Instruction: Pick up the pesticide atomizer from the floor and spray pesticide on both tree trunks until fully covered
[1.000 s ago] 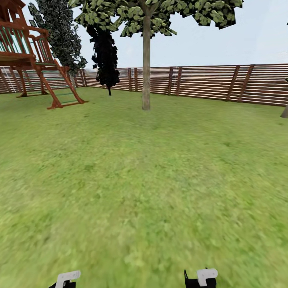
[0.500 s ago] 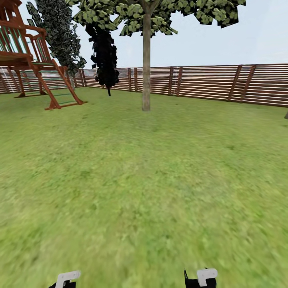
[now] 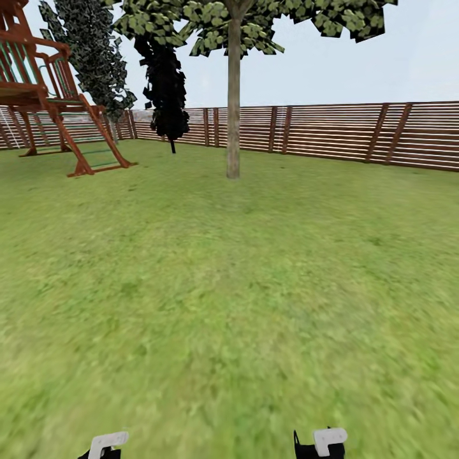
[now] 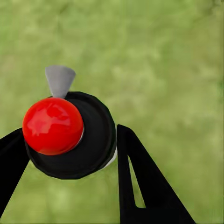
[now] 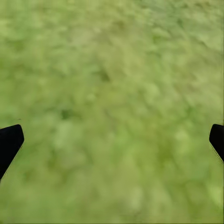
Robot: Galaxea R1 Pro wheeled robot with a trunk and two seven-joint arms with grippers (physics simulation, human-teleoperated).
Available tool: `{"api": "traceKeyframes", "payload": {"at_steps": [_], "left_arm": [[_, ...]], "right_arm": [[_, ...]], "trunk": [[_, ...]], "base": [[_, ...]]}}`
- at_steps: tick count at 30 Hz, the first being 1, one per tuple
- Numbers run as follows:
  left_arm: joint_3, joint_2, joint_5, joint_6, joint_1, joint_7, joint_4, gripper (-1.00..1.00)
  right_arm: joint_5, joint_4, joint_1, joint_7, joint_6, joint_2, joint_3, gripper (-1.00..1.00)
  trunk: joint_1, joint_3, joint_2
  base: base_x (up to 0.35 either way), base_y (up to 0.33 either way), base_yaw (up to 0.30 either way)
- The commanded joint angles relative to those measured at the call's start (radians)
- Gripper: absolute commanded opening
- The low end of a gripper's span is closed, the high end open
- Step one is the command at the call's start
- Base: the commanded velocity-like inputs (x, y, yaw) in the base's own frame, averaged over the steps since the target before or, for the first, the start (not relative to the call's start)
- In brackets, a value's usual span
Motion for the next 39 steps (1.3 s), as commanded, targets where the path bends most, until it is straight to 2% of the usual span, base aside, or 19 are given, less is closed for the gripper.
{"api": "traceKeyframes", "payload": {"at_steps": [1,39], "left_arm": [[0.008,0.000,-0.011,-0.004,-0.001,-0.001,0.001,-1.00],[0.008,0.004,-0.010,-0.004,-0.001,-0.001,-0.001,-1.00]], "right_arm": [[0.008,0.001,-0.001,-0.010,0.000,0.000,0.004,1.00],[0.008,0.001,-0.001,-0.010,0.000,0.000,0.004,1.00]], "trunk": [[0.000,-0.001,0.000],[0.000,-0.001,0.000]], "base": [[0.339,0.000,0.000],[0.339,0.000,0.000]]}}
